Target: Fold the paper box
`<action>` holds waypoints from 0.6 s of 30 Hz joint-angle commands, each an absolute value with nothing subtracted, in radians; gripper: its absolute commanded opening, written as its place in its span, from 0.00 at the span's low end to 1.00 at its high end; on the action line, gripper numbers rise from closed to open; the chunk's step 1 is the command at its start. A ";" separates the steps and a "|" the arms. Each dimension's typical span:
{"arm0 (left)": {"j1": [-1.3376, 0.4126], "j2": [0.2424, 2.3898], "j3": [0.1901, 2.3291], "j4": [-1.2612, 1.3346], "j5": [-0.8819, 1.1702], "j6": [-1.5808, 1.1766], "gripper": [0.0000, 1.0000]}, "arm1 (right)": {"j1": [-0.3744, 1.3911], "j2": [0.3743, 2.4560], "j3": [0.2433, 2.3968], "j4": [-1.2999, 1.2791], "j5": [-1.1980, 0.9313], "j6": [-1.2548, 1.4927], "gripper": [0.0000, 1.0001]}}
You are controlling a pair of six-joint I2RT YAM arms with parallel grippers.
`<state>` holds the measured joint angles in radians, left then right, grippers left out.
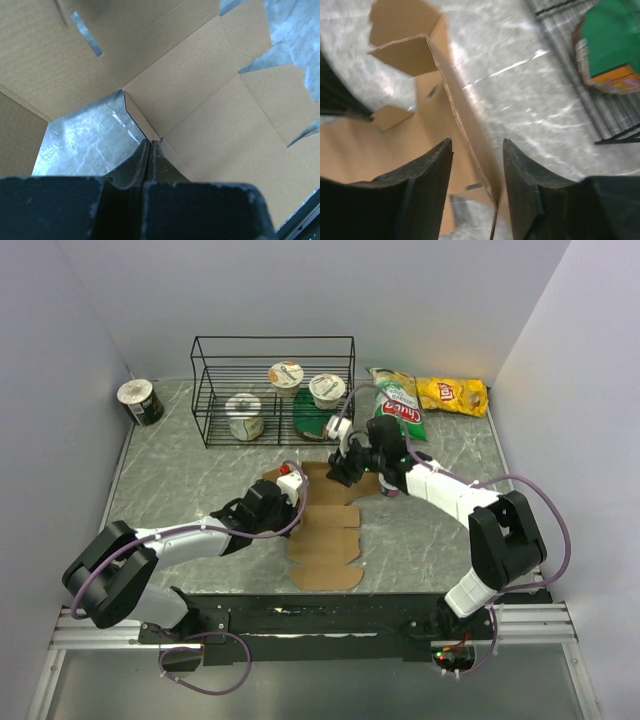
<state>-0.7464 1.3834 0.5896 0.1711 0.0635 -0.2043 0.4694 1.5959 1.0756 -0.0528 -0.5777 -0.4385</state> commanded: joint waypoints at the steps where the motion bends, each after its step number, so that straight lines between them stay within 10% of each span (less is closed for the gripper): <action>1: -0.745 1.431 0.653 0.150 0.064 -0.212 0.01 | 0.546 1.485 0.971 0.115 -0.444 -0.462 0.46; 18: -0.756 1.600 0.799 0.195 0.069 -0.661 0.01 | 0.675 1.410 0.801 0.230 -0.150 -0.466 0.24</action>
